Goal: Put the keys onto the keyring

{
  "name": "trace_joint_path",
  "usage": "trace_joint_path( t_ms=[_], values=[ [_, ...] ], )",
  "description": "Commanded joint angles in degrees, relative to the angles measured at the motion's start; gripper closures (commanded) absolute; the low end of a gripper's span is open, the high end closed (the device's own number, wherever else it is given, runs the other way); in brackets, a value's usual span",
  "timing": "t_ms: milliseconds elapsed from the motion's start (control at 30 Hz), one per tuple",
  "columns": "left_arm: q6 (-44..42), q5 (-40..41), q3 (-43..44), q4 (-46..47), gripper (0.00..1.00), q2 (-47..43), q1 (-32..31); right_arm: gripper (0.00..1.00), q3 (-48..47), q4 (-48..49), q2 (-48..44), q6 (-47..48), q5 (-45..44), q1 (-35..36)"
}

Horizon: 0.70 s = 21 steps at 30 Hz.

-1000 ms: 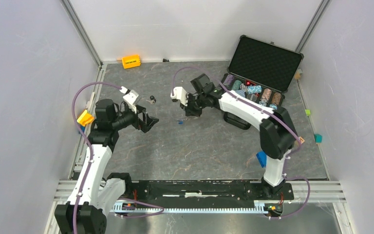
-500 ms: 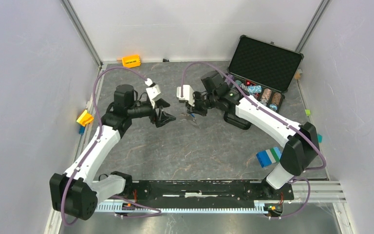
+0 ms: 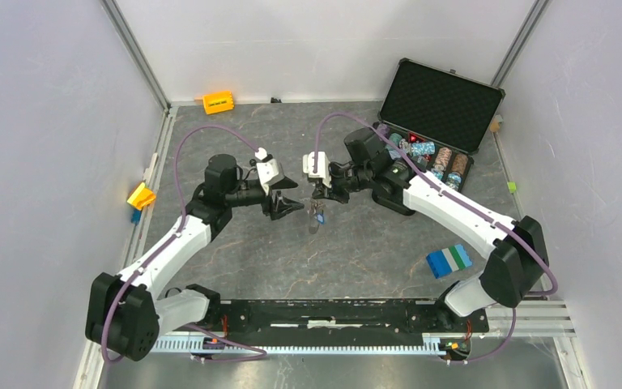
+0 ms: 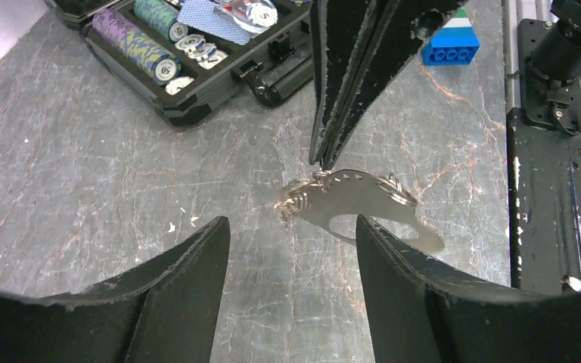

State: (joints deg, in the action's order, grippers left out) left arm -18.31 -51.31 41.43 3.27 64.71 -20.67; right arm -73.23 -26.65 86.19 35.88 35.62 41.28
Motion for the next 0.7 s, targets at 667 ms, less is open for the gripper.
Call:
trace_joint_path(
  t_ms=[667],
  values=[
    [-8.8, 0.6, -4.6, 4.7, 0.3, -2.4, -0.9, 1.0, 6.7, 9.5, -2.6, -4.3, -5.8, 0.5]
  ],
)
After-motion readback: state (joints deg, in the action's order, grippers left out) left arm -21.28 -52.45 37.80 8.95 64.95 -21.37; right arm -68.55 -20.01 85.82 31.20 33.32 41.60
